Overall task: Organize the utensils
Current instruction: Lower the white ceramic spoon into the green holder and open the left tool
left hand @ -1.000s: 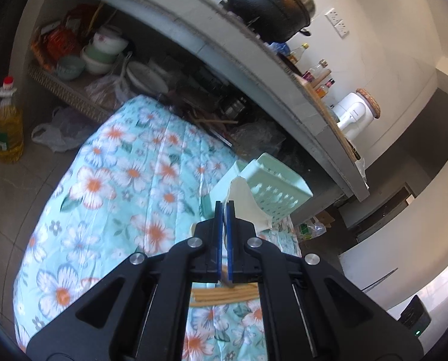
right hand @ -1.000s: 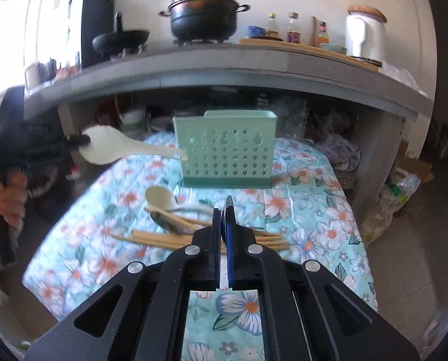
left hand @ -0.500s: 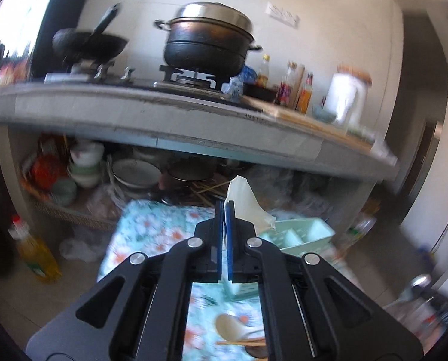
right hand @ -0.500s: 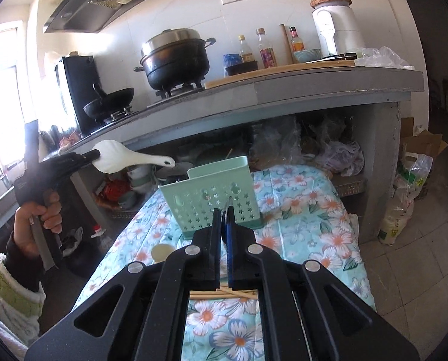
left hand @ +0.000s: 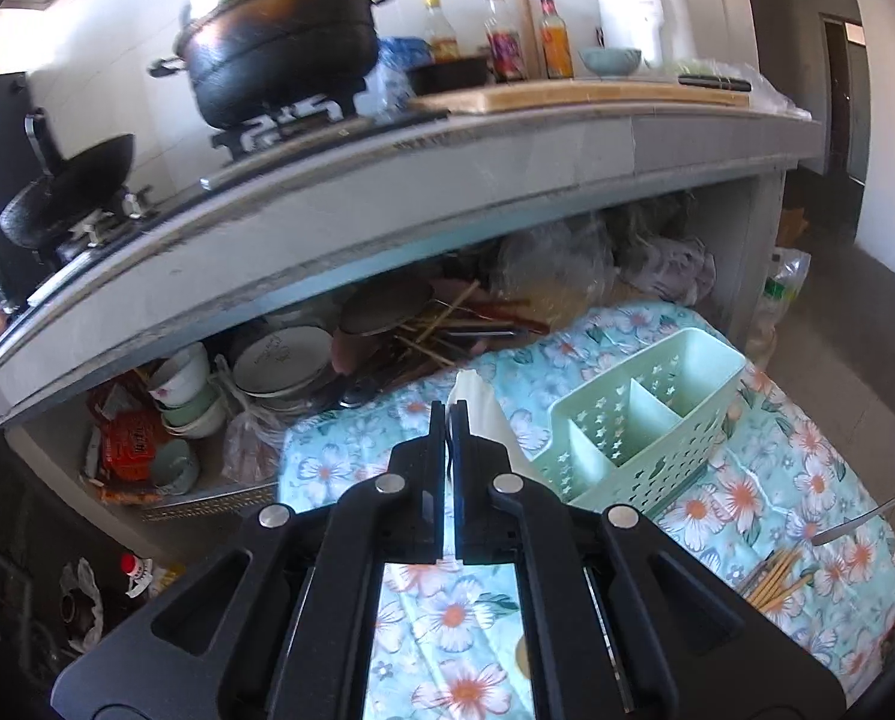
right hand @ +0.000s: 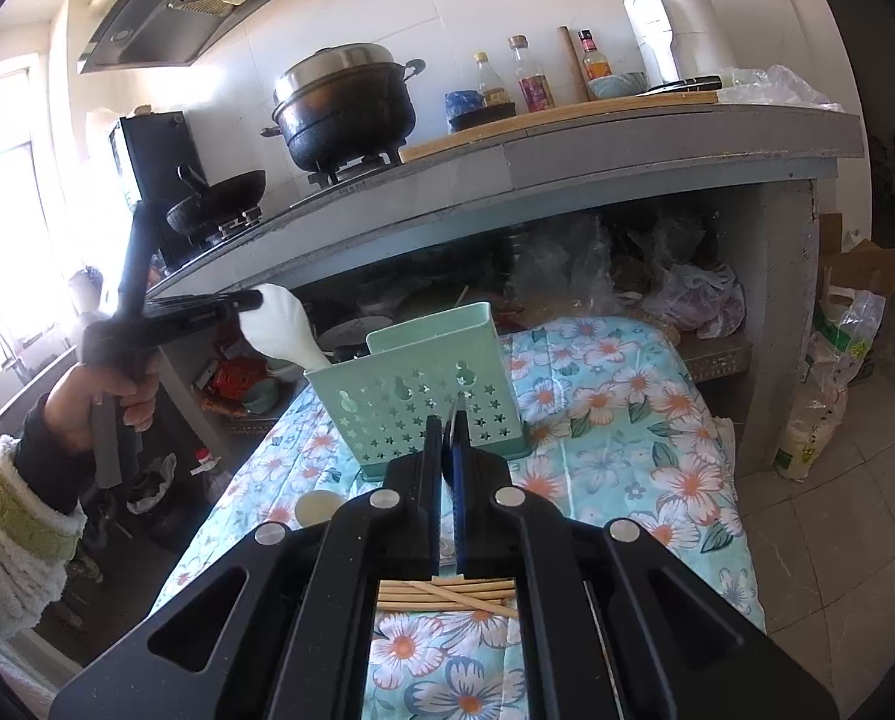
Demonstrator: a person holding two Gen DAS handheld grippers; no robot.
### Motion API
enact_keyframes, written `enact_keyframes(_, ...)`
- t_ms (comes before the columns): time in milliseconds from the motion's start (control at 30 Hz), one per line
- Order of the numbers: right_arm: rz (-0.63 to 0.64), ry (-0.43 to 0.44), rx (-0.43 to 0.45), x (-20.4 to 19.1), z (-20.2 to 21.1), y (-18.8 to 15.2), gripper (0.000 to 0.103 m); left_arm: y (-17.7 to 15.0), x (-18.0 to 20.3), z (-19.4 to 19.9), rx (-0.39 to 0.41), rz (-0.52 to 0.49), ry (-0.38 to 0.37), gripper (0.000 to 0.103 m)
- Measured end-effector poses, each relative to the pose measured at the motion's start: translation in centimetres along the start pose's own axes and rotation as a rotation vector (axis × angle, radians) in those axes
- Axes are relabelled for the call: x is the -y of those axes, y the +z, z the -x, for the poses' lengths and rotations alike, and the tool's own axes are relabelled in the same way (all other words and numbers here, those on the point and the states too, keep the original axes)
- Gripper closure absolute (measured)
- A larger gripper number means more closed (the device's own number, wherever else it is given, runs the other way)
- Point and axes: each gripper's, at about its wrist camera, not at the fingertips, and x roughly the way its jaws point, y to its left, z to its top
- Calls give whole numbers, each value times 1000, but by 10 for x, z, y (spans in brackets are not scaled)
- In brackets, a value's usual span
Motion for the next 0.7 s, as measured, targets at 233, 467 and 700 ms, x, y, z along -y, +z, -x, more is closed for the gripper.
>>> enact_keyframes(233,-28,52,43,11,-3,23,100,-8,-18,-26,-12,233,-125,82)
enact_keyframes(467,-7,155,156,9,-6,82,100,-38,-43,-8,114,460,-188,60)
enact_keyframes(700,-70,324,228,7,-39,142,100,-83,-50,18,164,519,-203,37)
